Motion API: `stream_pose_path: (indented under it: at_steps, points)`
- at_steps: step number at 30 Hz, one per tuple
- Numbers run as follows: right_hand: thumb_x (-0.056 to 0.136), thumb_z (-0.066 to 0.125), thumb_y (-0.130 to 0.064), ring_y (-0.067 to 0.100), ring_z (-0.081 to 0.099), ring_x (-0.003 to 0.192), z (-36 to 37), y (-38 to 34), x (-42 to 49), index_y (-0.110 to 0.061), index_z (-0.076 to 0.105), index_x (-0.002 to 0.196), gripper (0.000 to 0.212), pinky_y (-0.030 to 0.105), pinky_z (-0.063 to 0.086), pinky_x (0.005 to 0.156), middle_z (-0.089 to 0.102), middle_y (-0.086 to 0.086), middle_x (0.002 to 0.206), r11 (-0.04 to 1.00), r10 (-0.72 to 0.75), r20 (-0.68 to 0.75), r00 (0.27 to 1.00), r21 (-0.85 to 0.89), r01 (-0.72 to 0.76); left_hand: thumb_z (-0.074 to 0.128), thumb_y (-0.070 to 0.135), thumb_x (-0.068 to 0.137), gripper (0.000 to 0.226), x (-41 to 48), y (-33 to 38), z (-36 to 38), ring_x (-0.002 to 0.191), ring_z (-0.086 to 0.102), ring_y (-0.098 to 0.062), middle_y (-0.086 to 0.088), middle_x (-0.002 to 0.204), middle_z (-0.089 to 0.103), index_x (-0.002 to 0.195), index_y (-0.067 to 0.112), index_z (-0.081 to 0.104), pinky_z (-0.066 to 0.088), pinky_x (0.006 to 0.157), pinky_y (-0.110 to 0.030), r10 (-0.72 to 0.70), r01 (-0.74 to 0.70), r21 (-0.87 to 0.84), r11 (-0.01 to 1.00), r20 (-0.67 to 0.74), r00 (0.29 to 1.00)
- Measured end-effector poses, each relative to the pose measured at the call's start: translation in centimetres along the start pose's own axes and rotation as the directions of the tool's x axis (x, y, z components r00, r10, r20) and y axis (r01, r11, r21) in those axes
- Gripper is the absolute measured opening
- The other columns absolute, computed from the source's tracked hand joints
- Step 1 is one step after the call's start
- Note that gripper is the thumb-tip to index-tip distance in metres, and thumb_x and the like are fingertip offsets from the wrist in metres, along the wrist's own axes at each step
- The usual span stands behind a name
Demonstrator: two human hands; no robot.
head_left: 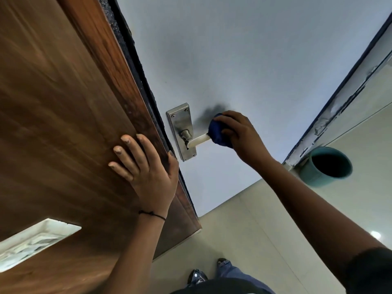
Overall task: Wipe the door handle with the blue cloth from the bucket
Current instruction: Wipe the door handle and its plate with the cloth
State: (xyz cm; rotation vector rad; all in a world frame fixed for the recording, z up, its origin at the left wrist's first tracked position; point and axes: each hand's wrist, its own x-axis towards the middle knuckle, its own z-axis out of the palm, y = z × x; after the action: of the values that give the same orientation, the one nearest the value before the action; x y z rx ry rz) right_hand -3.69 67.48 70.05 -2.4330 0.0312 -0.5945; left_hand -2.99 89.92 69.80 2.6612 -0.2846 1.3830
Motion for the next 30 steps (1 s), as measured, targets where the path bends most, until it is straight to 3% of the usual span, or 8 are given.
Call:
stream_pose_path:
  at_steps: [3,7,12,16,18,24,27,30]
  points:
    - [0.087,0.045,0.002,0.018,0.042,0.124,1.1,-1.0,-0.7,-0.012,0.059,0.124,0.042,0.014,0.031,0.104,0.049,0.009,0.136,0.962,0.178,-0.046,0.983,0.218,-0.164,0.049,0.035,0.09,0.077,0.1,0.1,-0.2,0.128,0.011,-0.047,-0.027,0.141,0.014,0.145,0.005,0.006,-0.018,0.115,-0.041,-0.002,0.002,0.005,1.0,0.023,1.0]
    - [0.089,0.043,0.003,0.022,0.037,0.134,3.2,-3.0,-1.6,-0.012,0.052,0.129,0.044,0.041,0.034,0.113,0.039,0.01,0.143,0.809,0.414,-0.141,0.899,0.511,-0.292,0.049,0.036,0.089,0.077,0.1,-0.2,-0.4,0.129,0.01,-0.047,-0.026,0.143,0.013,0.145,0.005,0.005,-0.018,0.115,-0.041,0.017,-0.018,0.006,1.0,0.048,0.999]
    - [0.091,0.048,-0.016,0.03,0.041,0.132,5.2,-5.4,-1.7,-0.029,0.043,0.133,0.045,0.063,0.042,0.1,0.034,0.002,0.148,0.59,0.61,-0.184,0.771,0.755,-0.286,0.051,0.038,0.089,0.08,0.0,-0.5,-0.5,0.129,0.01,-0.048,-0.025,0.143,0.011,0.144,0.003,0.005,-0.017,0.115,-0.041,0.038,-0.04,0.028,0.999,0.08,0.996]
    - [0.091,0.058,-0.028,0.02,0.042,0.131,5.7,-6.9,-1.5,-0.032,0.035,0.139,0.054,0.049,0.045,0.105,0.035,-0.002,0.147,0.42,0.721,-0.128,0.681,0.862,-0.282,0.052,0.039,0.088,0.081,0.0,-0.5,-0.5,0.129,0.01,-0.048,-0.025,0.144,0.01,0.144,0.002,0.005,-0.017,0.115,-0.041,0.049,-0.053,0.039,0.998,0.095,0.994]
    - [0.09,0.06,-0.029,0.021,0.043,0.131,6.0,-7.2,-1.4,-0.036,0.035,0.138,0.054,0.05,0.044,0.106,0.037,-0.004,0.146,0.341,0.754,-0.104,0.649,0.906,-0.251,0.053,0.039,0.087,0.083,-0.1,-0.5,-0.4,0.13,0.01,-0.048,-0.025,0.144,0.011,0.144,0.002,0.005,-0.017,0.115,-0.041,0.064,-0.069,0.046,0.997,0.096,0.993]
    - [0.092,0.059,-0.012,0.019,0.049,0.126,5.9,-7.5,-1.5,-0.026,0.044,0.131,0.045,0.043,0.046,0.106,0.046,-0.005,0.134,0.14,0.841,-0.027,0.54,0.976,-0.17,0.054,0.037,0.085,0.085,0.0,-0.3,-0.3,0.13,0.009,-0.048,-0.025,0.144,0.009,0.143,0.0,0.004,-0.017,0.115,-0.04,0.055,-0.061,0.059,0.996,0.099,0.994]
    - [0.089,0.062,-0.008,0.026,0.054,0.122,6.6,-7.4,-2.1,-0.027,0.045,0.12,0.04,0.047,0.052,0.098,0.049,0.007,0.136,0.012,0.842,0.081,0.534,0.986,-0.168,0.053,0.037,0.085,0.084,0.0,-0.3,-0.3,0.129,0.009,-0.049,-0.026,0.144,0.01,0.143,-0.001,0.005,-0.018,0.115,-0.039,0.048,-0.053,0.056,0.997,0.094,0.994]
    - [0.088,0.064,-0.009,0.033,0.061,0.113,7.7,-8.3,-3.2,-0.026,0.043,0.113,0.037,0.046,0.056,0.09,0.058,0.014,0.127,-0.138,0.769,0.267,0.58,0.956,-0.257,0.053,0.037,0.085,0.083,0.0,-0.2,-0.3,0.129,0.009,-0.049,-0.026,0.144,0.011,0.143,-0.001,0.006,-0.018,0.115,-0.039,0.048,-0.052,0.043,0.998,0.082,0.995]
